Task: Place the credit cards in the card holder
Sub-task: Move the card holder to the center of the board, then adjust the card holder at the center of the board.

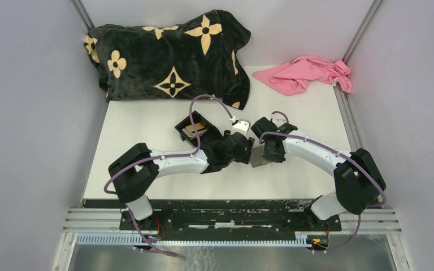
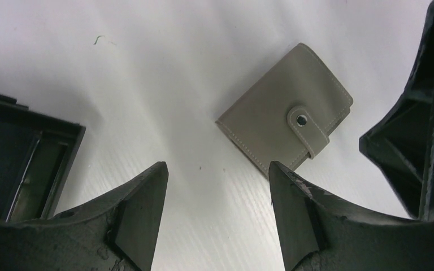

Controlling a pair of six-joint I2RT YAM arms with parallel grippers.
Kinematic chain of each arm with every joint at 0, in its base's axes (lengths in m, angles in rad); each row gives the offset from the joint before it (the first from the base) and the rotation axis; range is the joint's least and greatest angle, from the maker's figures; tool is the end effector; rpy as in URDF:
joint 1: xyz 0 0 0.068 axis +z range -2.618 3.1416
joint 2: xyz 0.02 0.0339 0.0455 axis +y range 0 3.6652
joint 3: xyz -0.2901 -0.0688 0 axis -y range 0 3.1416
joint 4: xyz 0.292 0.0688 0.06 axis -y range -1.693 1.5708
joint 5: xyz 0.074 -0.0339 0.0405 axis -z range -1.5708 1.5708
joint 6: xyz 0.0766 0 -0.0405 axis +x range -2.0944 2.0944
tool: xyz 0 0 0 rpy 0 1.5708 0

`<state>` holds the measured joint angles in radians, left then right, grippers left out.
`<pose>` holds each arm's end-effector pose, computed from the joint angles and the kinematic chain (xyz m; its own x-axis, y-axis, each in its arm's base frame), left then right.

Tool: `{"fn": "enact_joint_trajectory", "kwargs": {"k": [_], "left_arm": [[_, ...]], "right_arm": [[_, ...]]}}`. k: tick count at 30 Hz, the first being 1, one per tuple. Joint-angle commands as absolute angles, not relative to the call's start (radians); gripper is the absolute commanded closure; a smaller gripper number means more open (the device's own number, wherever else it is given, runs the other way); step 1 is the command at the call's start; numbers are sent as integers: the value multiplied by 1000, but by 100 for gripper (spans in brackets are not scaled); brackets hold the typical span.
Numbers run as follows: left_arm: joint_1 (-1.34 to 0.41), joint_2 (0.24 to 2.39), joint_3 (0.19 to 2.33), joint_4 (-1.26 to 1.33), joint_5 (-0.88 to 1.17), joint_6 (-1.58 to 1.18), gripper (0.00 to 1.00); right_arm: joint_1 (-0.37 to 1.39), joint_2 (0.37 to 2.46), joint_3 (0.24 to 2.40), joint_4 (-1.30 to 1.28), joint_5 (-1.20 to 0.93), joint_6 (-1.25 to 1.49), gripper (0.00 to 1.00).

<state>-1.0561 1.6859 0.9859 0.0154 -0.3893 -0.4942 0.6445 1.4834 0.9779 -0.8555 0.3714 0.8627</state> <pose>0.2358 -0.3578 0.1678 -0.5874 0.1472 -0.7958 0.4339 0.8873 -0.1562 0.2641 0.1637 0.1714 -0.8879 0.2181 -0.4051 0.2691 0.9604 -0.0727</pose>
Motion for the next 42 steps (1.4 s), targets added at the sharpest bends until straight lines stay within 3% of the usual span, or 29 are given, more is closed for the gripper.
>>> {"fn": "enact_joint_trajectory", "kwargs": {"k": [1,17,30,42], "left_arm": [[-1053,1739,1063,81,-399,-415,27],[-959,1835,1058,141,-345,-402,35],[-954,1899,1064,131,-278,-411,44],[-956,1827,979,111,-270,-469,45]], "right_arm": [[642,1481,951,-850,399,922,71],[541,1580,924,-743,353,918,81],[475,1679,976,-676,304,852,81],[444,1796,1094,-646,271,779,81]]}}
